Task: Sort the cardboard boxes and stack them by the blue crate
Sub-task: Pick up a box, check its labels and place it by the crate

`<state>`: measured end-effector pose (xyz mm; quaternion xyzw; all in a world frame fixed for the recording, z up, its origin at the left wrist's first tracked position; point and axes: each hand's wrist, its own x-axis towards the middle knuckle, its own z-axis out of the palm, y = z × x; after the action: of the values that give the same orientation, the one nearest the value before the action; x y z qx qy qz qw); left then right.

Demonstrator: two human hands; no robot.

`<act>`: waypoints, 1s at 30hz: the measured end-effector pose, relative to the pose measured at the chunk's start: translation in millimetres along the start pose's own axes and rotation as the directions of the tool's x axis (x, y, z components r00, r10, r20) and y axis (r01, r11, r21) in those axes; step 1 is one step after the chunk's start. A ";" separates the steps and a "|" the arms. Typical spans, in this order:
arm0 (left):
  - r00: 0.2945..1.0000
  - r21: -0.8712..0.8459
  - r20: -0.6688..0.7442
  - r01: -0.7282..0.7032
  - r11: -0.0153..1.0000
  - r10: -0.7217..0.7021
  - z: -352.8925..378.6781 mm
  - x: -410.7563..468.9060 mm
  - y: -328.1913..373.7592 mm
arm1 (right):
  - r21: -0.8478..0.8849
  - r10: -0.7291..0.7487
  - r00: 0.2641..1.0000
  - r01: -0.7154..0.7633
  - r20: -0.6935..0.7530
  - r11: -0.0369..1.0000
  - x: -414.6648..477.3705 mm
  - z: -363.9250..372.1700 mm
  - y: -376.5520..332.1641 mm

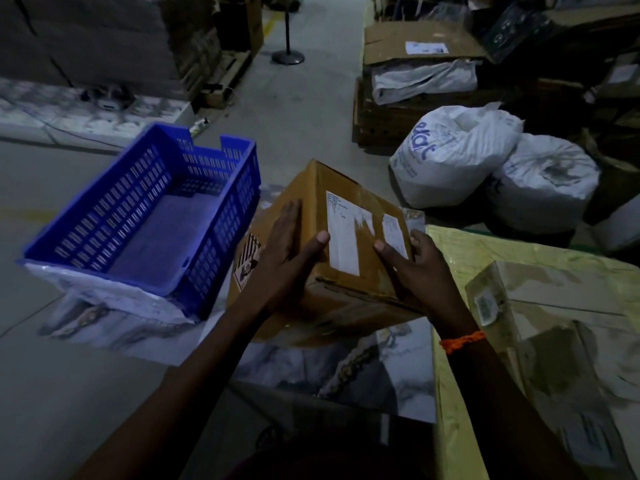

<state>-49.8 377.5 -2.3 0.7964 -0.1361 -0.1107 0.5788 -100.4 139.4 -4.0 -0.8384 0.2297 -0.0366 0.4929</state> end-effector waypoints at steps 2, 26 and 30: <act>1.000 -0.103 0.004 0.008 0.995 -0.008 4.6 5.7 -0.8 | -0.005 -0.028 0.999 0.028 -0.045 1.000 -5.3 -5.0 1.0; 0.963 0.861 0.264 -0.258 0.439 0.050 59.4 46.2 10.6 | -0.755 -0.317 0.925 0.360 0.210 0.548 22.4 1.7 -1.4; 0.962 0.874 0.262 -0.269 0.404 0.073 59.9 42.4 2.6 | -0.757 -0.333 0.920 0.368 0.209 0.541 17.4 6.4 2.6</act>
<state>-30.2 308.7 -18.9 0.9496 -0.3071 -0.0324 0.0540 -84.0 136.2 -12.4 -0.9970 0.0403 -0.0135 0.0645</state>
